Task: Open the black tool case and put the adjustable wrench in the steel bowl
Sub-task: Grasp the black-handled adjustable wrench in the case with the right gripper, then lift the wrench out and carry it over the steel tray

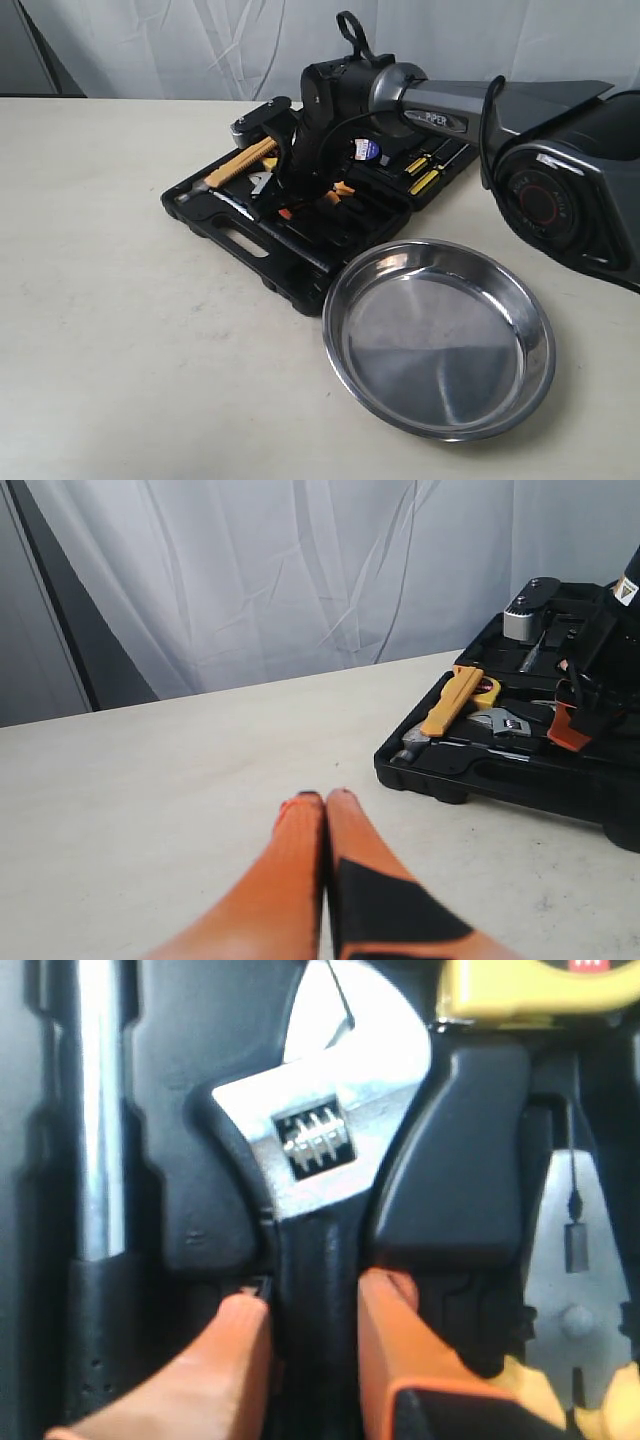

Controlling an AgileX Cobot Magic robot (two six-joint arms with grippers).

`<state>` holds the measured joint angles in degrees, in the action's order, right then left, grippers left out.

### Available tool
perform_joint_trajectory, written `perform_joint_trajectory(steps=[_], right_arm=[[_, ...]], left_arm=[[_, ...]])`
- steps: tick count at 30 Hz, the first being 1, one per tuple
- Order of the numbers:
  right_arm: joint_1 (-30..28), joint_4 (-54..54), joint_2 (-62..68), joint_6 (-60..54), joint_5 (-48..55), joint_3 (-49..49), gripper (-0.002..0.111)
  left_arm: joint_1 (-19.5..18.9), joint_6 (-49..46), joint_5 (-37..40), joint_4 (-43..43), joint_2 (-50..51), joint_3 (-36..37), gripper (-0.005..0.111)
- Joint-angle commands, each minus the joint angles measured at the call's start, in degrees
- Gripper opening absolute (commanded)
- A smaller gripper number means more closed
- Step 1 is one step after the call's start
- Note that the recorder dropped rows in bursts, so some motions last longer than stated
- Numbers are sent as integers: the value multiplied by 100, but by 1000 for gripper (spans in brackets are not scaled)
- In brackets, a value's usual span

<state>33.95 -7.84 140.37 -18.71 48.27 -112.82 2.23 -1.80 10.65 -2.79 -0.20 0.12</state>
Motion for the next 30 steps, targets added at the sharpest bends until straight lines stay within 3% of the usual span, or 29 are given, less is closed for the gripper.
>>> perform_joint_trajectory(steps=[1,12,30], right_arm=[[50,-32,-105,32,217,104,0],[50,-21,-836,32,120,104,0],[50,108,-1598,184,1150,354,-1]], left_arm=[[21,8,-39,12,20,-12,0],[21,8,-39,12,20,-12,0],[21,8,-39,12,20,-12,0]])
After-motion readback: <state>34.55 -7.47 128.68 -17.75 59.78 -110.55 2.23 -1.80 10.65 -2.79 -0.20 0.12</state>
